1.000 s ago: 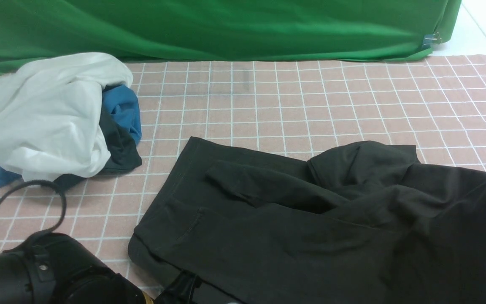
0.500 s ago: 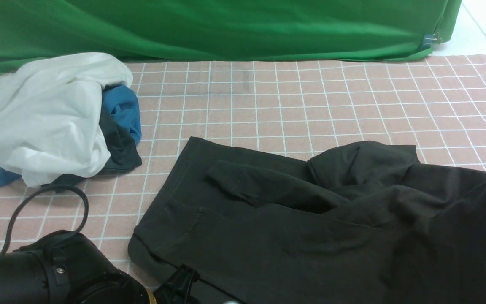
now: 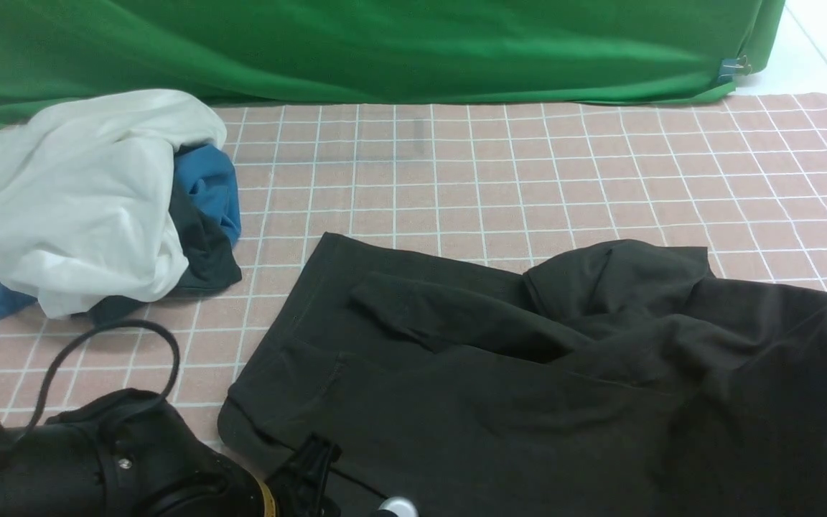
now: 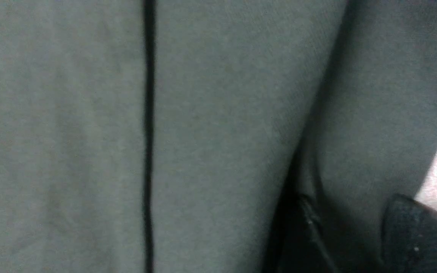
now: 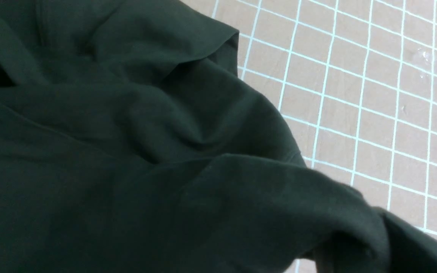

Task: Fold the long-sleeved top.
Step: Spread the long sleeves with your arms and place them on the tabletop

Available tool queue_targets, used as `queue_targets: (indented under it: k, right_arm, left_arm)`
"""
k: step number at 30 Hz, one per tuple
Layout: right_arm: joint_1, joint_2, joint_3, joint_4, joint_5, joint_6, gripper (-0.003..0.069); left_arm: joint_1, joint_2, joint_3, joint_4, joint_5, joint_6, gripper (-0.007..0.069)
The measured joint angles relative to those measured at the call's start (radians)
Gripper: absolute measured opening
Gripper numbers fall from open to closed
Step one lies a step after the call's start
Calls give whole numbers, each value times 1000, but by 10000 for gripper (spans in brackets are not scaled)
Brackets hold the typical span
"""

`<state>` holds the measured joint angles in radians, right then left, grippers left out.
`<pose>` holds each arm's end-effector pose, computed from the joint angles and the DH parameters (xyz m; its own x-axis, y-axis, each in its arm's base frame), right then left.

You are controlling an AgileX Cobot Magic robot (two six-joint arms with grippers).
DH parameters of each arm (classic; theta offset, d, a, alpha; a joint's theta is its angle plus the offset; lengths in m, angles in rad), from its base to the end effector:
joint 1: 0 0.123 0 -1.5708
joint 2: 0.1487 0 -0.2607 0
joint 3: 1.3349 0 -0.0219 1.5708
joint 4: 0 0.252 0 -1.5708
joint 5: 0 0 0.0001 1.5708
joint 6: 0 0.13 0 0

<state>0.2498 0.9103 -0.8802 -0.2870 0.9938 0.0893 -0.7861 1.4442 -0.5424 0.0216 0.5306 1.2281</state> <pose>0.2008 0.0194 0.2862 -0.7604 -0.2645 -0.5931 -0.1542 0.9607 -0.2306 0.1590 -0.1572 0.0886 0.4498 0.8910 -0.0612 0.8776 -0.4282 0.2155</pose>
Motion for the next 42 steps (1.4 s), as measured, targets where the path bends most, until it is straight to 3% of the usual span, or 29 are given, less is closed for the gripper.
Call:
queue_targets:
  k: [6, 17, 25, 32, 41, 42]
  right_arm:
    - [0, 0, 0, 19, -2, -27, 108]
    - [0, 0, 0, 27, -7, -32, 108]
    - [0, 0, 0, 41, -27, -32, 108]
    - [0, 0, 0, 69, -36, -55, 108]
    - [0, 0, 0, 76, -36, -58, 108]
    - [0, 0, 0, 76, -36, -58, 108]
  left_arm:
    - [-1, 14, -10, -3, 19, -5, 256]
    - [-1, -56, 2, -118, 25, 2, 437]
    - [-1, -12, 2, -129, 26, 55, 442]
    - [-1, 16, -10, -95, 53, -8, 335]
    - [-2, -7, -31, -52, 83, -84, 38]
    - [-2, -11, -32, -52, 87, -86, 36]
